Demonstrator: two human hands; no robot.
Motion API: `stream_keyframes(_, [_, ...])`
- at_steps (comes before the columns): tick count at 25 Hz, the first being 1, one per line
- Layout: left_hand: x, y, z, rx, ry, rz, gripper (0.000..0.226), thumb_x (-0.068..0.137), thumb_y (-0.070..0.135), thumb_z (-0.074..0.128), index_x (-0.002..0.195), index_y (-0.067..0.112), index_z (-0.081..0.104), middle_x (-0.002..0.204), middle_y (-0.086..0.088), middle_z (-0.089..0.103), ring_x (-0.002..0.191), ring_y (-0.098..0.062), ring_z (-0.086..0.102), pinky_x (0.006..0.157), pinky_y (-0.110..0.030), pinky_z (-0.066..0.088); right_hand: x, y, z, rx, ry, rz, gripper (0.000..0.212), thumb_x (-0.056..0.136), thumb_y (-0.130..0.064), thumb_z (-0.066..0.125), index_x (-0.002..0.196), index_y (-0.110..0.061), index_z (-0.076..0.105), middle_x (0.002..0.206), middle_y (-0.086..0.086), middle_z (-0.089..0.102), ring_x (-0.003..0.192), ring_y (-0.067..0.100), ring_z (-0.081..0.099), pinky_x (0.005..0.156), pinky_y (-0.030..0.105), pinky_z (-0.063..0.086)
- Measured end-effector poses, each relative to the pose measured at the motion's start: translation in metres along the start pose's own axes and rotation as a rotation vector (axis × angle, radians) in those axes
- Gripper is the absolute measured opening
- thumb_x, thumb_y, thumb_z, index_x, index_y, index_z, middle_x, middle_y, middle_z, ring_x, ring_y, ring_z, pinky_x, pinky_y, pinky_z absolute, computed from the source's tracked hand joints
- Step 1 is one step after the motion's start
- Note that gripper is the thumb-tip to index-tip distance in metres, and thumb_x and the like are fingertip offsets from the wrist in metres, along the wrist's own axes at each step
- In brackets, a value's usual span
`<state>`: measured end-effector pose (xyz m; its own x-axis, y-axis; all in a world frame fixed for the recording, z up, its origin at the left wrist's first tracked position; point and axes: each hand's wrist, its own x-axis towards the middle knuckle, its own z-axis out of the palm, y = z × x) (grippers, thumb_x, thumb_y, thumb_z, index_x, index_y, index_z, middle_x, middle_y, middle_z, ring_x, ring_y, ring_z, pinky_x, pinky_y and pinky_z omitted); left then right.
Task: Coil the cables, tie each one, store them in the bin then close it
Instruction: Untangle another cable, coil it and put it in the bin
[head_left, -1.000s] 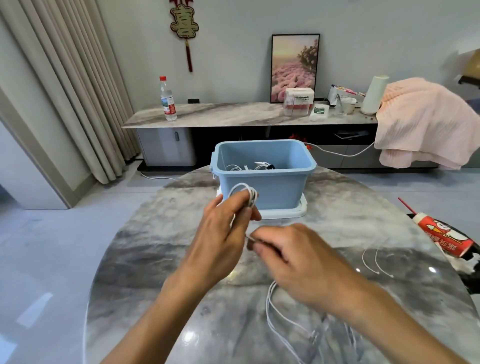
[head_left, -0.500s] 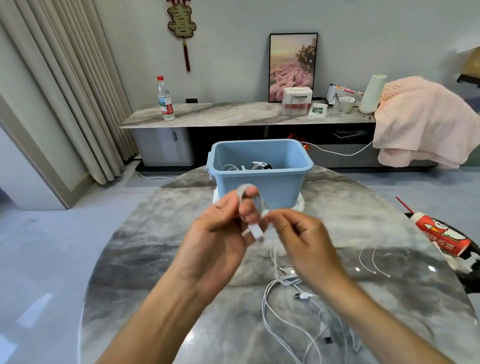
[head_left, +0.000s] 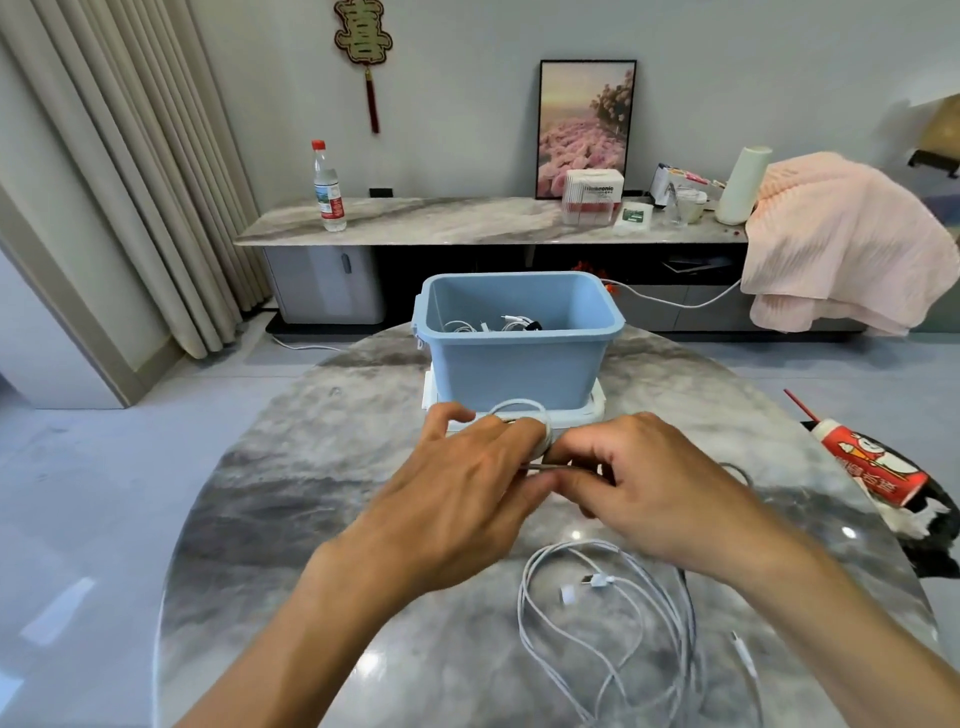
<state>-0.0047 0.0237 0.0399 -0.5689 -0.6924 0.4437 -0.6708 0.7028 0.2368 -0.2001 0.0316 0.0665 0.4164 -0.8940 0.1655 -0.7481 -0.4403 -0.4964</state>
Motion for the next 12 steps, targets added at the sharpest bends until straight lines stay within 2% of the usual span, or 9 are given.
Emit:
stream_keyframes(2, [-0.001, -0.004, -0.001, 0.089, 0.022, 0.039, 0.012, 0.096, 0.033, 0.047, 0.091, 0.022, 0.048, 0.079, 0.014, 0.050, 0.074, -0.010, 0.045, 0.086, -0.037, 0.034, 0.001, 0.010, 0.000, -0.177, -0.019, -0.101, 0.014, 0.087, -0.043, 0.066, 0.092, -0.030, 0.068, 0.066, -0.018, 0.059, 0.068, -0.002, 0.050, 0.067, 0.021, 0.035])
stream_keyframes(4, [0.000, -0.012, -0.001, 0.194, 0.110, 0.003, 0.009, 0.093, 0.026, 0.047, 0.087, 0.020, 0.049, 0.077, 0.009, 0.055, 0.074, -0.017, 0.049, 0.080, -0.036, 0.034, 0.001, 0.029, 0.005, -0.239, -0.065, -0.143, 0.023, 0.087, -0.049, 0.063, 0.104, -0.034, 0.067, 0.086, -0.021, 0.064, 0.086, -0.002, 0.051, 0.082, 0.025, 0.036])
stream_keyframes(6, [0.001, -0.020, -0.004, 0.225, 0.182, -0.078, 0.009, 0.092, 0.022, 0.051, 0.084, 0.020, 0.048, 0.074, 0.008, 0.051, 0.072, -0.020, 0.048, 0.079, -0.036, 0.032, 0.002, 0.041, 0.004, -0.102, -0.045, -0.137, 0.017, 0.088, -0.039, 0.069, 0.104, -0.031, 0.069, 0.096, -0.020, 0.066, 0.088, -0.003, 0.054, 0.081, 0.021, 0.039])
stream_keyframes(9, [0.003, -0.020, -0.005, 0.207, 0.233, -0.179, 0.019, 0.092, 0.020, 0.052, 0.082, 0.025, 0.037, 0.072, 0.013, 0.037, 0.069, -0.020, 0.046, 0.079, -0.037, 0.031, 0.006, 0.048, -0.003, 0.071, 0.103, -0.106, 0.004, 0.088, -0.022, 0.073, 0.092, -0.021, 0.073, 0.083, -0.011, 0.064, 0.073, -0.004, 0.055, 0.066, 0.010, 0.038])
stream_keyframes(10, [0.002, -0.022, -0.006, 0.203, 0.242, -0.206, 0.021, 0.093, 0.021, 0.050, 0.082, 0.026, 0.032, 0.070, 0.013, 0.035, 0.067, -0.019, 0.045, 0.078, -0.036, 0.028, 0.006, 0.050, -0.006, 0.167, 0.161, -0.068, 0.002, 0.089, -0.019, 0.072, 0.087, -0.019, 0.073, 0.078, -0.008, 0.066, 0.070, -0.002, 0.056, 0.065, 0.011, 0.039])
stream_keyframes(12, [-0.002, -0.031, -0.009, 0.194, 0.247, -0.291, 0.024, 0.095, 0.021, 0.049, 0.081, 0.026, 0.030, 0.065, 0.012, 0.037, 0.063, -0.019, 0.043, 0.076, -0.034, 0.024, 0.006, 0.051, -0.008, 0.487, 0.258, 0.082, 0.013, 0.095, -0.017, 0.063, 0.083, -0.017, 0.069, 0.074, -0.005, 0.065, 0.072, 0.004, 0.057, 0.069, 0.022, 0.046])
